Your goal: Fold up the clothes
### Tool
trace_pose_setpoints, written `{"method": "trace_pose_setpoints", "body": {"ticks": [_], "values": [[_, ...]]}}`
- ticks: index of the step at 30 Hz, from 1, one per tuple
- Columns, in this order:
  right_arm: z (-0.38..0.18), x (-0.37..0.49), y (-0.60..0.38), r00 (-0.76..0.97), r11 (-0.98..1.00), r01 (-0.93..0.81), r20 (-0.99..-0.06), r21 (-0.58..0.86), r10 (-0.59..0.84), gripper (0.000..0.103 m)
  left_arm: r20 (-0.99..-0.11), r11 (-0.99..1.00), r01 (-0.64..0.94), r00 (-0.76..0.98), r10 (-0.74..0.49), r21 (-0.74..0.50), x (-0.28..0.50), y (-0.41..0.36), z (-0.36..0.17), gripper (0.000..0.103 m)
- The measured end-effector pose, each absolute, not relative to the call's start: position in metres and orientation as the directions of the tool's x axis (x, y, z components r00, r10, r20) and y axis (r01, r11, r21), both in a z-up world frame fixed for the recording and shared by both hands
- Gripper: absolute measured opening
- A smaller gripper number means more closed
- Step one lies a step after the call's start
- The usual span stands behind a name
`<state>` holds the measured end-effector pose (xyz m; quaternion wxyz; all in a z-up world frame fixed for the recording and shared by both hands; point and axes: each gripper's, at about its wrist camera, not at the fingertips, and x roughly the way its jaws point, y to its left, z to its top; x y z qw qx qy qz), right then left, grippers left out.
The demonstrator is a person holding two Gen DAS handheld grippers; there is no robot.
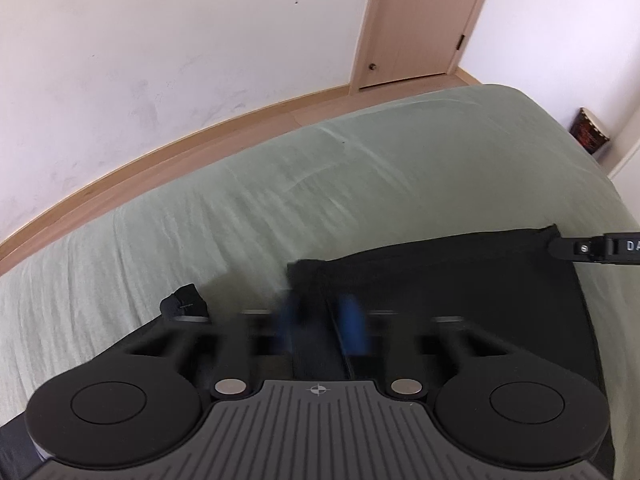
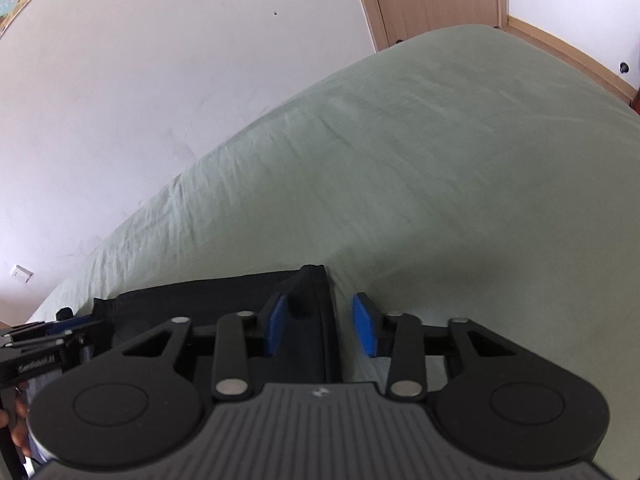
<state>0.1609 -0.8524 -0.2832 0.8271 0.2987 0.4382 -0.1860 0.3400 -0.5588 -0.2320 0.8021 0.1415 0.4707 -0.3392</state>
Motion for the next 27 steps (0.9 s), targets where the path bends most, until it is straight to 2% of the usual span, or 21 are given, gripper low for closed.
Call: {"method": "trace_pose_setpoints", "body": {"ticks": [2, 5, 14, 19, 20, 21, 22, 23, 27], "values": [[-0.285, 0.163, -0.853, 0.55, 0.754, 0.568, -0.834, 0.332, -0.048, 0.004, -0.849, 0.723, 0.684, 0.325, -0.417, -0.093, 0.341, -0.558, -0.231, 0.002], [-0.284, 0.161, -0.855, 0.564, 0.746, 0.573, -0.824, 0.339, -0.059, 0.003, -0.844, 0.711, 0.696, 0.317, -0.433, -0.103, 0.345, -0.559, -0.228, 0.002], [-0.285, 0.167, -0.866, 0.574, 0.723, 0.609, -0.81, 0.326, -0.118, 0.001, -0.812, 0.685, 0.715, 0.313, -0.493, -0.14, 0.364, -0.575, -0.228, 0.003], [-0.292, 0.172, -0.866, 0.559, 0.723, 0.614, -0.821, 0.317, -0.114, 0.003, -0.808, 0.692, 0.704, 0.306, -0.503, -0.163, 0.367, -0.573, -0.24, 0.009], [-0.291, 0.171, -0.865, 0.562, 0.726, 0.61, -0.819, 0.318, -0.113, 0.008, -0.804, 0.69, 0.703, 0.304, -0.512, -0.173, 0.367, -0.572, -0.239, 0.019], [-0.289, 0.17, -0.864, 0.565, 0.727, 0.608, -0.817, 0.318, -0.115, 0.012, -0.8, 0.692, 0.699, 0.305, -0.517, -0.181, 0.368, -0.571, -0.236, 0.036], [-0.287, 0.17, -0.864, 0.566, 0.727, 0.609, -0.815, 0.316, -0.12, 0.023, -0.794, 0.701, 0.688, 0.313, -0.521, -0.189, 0.368, -0.567, -0.231, 0.042], [-0.284, 0.168, -0.864, 0.569, 0.724, 0.614, -0.812, 0.314, -0.13, 0.033, -0.788, 0.711, 0.675, 0.322, -0.524, -0.197, 0.367, -0.563, -0.225, 0.045], [-0.251, 0.13, -0.865, 0.638, 0.691, 0.607, -0.759, 0.394, -0.127, 0.035, -0.758, 0.722, 0.65, 0.34, -0.557, -0.238, 0.358, -0.537, -0.196, 0.045]]}}
